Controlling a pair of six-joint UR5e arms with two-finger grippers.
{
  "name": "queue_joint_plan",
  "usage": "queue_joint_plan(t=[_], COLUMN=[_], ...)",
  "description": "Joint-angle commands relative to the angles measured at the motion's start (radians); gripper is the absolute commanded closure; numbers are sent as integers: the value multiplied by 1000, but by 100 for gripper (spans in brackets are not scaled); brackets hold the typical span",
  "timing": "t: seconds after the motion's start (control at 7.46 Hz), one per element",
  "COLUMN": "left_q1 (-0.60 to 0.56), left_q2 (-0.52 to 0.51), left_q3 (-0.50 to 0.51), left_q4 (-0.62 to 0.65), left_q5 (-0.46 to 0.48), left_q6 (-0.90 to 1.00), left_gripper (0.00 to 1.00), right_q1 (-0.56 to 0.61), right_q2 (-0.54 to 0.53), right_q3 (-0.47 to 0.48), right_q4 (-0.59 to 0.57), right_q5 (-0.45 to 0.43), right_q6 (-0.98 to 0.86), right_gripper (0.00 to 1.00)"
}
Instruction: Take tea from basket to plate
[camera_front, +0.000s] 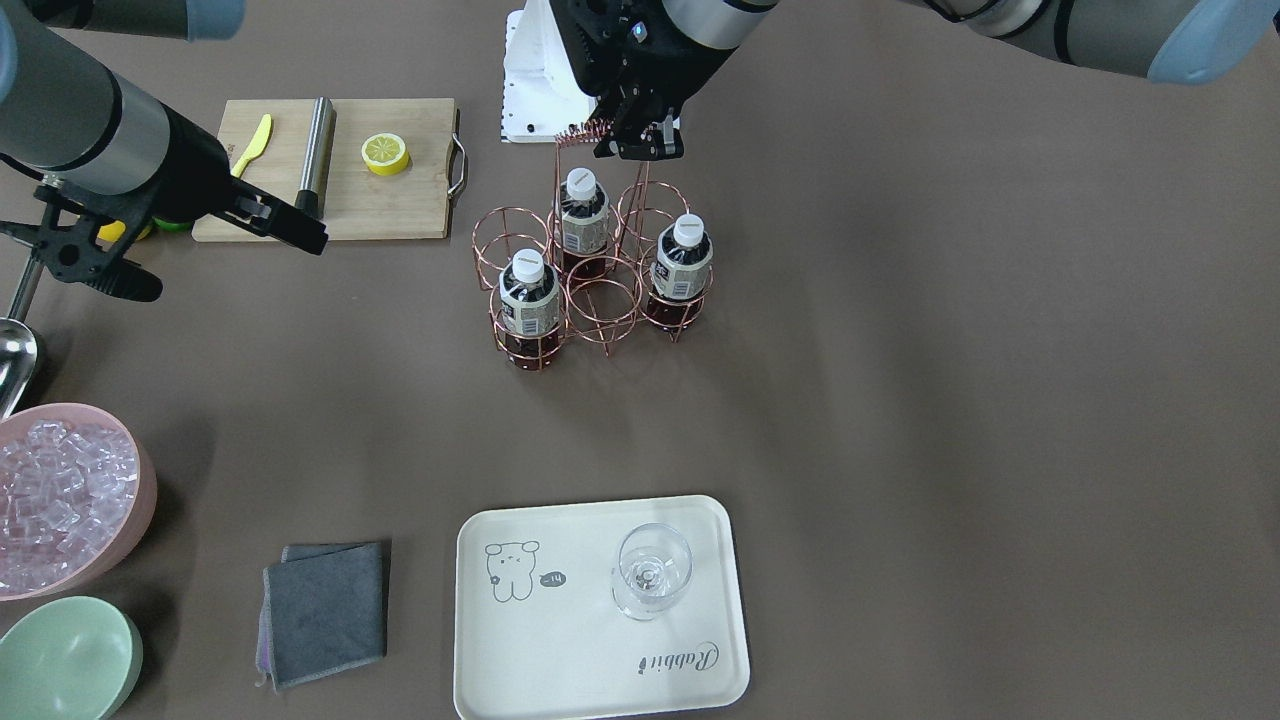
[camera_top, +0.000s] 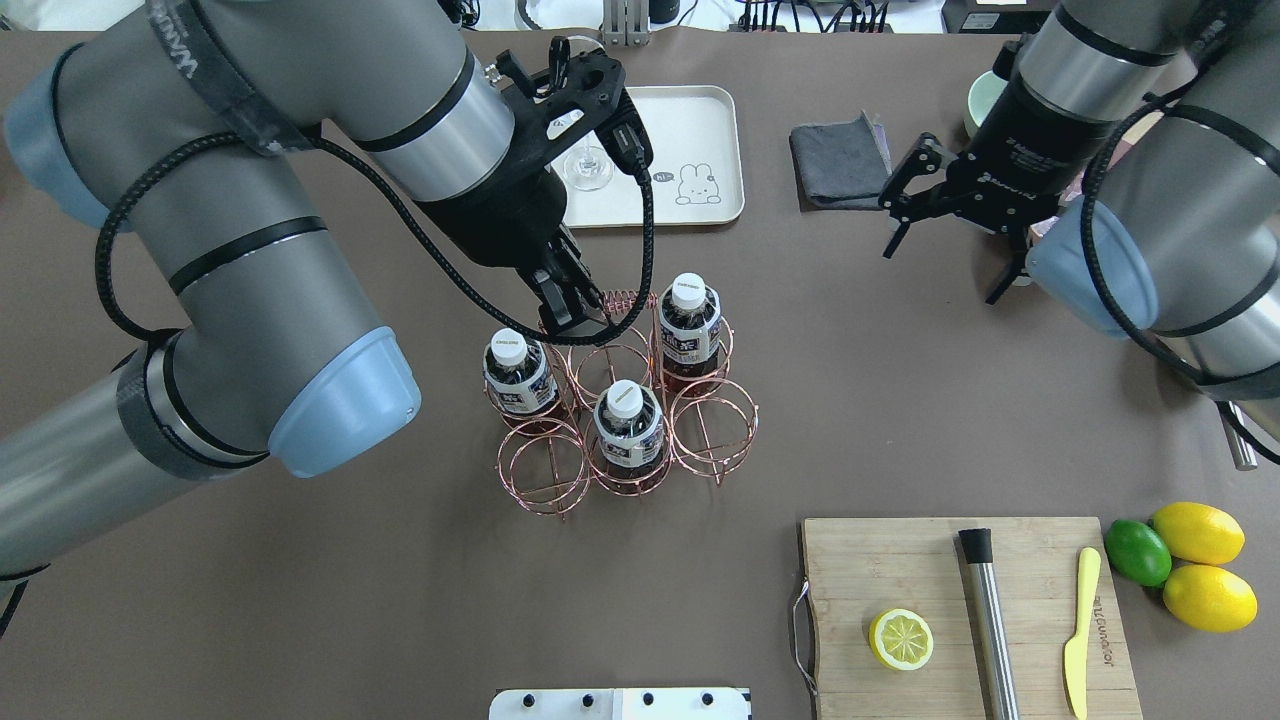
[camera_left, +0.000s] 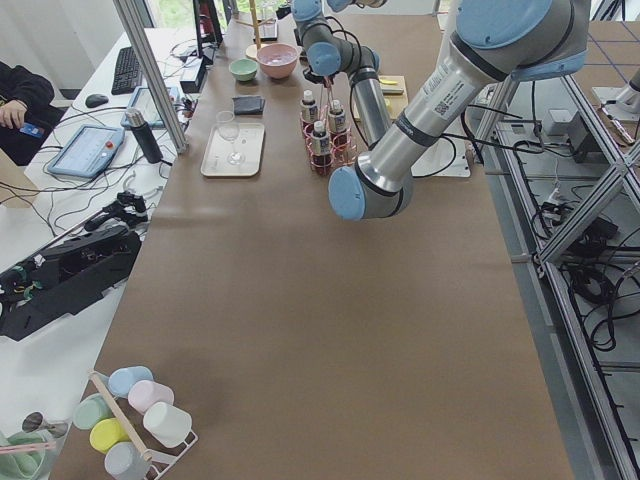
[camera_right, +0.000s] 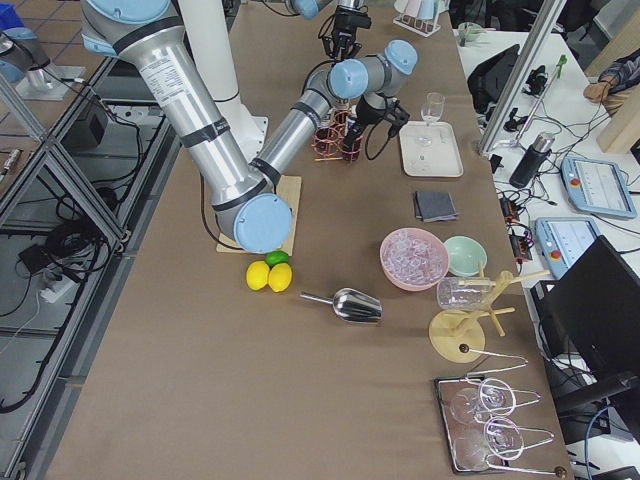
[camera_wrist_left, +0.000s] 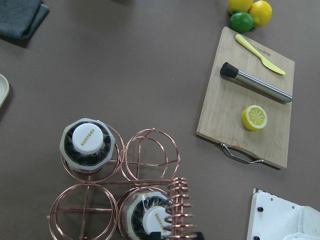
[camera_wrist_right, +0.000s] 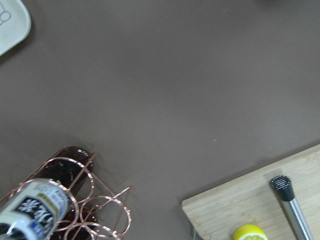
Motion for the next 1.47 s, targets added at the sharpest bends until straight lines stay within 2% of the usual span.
queue_joint_plan(t=[0.0, 0.13, 0.4, 0.8, 1.21, 1.34], left_q1=[16, 16, 14, 13, 11, 13], left_q2=[3, 6, 4, 4, 15, 19], left_q3=[6, 15, 11, 4, -2, -2], left_q4=[-23, -46, -48, -49, -49, -58], left_q5=[28, 28, 28, 27, 27, 27], left_q6=[0, -3, -3, -3, -3, -3], left_gripper=[100, 100, 100, 100, 100, 100], right_q1=[-64, -77, -138, -178, -192, -190], right_q2=[90, 118, 126, 182, 204, 215], right_q3=[-127, -207, -261, -296, -310, -313], right_q4=[166, 304, 472, 482, 482, 482], right_q5=[60, 65, 54, 54, 45, 45], right_q6=[84, 200, 360, 404, 430, 431], right_gripper=[0, 0, 1, 5, 17, 40])
